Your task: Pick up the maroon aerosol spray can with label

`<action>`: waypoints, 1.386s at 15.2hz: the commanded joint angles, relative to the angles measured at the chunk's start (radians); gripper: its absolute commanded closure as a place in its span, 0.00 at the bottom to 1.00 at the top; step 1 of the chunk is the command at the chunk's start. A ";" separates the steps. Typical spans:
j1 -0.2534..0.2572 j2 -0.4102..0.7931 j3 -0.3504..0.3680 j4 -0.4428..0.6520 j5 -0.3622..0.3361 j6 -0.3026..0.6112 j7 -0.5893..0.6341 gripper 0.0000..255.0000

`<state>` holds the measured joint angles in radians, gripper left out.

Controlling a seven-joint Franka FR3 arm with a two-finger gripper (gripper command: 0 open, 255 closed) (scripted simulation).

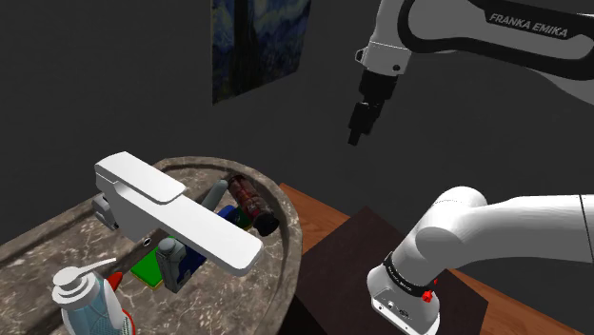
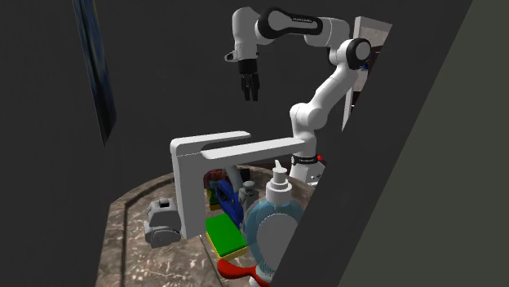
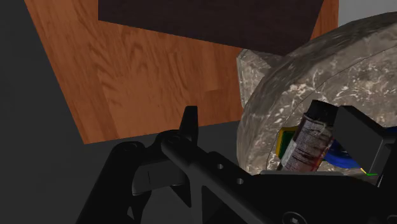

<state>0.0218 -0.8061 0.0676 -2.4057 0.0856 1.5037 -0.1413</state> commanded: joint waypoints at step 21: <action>-0.103 0.635 0.470 0.172 -0.080 0.499 0.774 0.00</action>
<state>-0.0737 -0.2250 0.5146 -2.2541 0.0355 1.9755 0.5760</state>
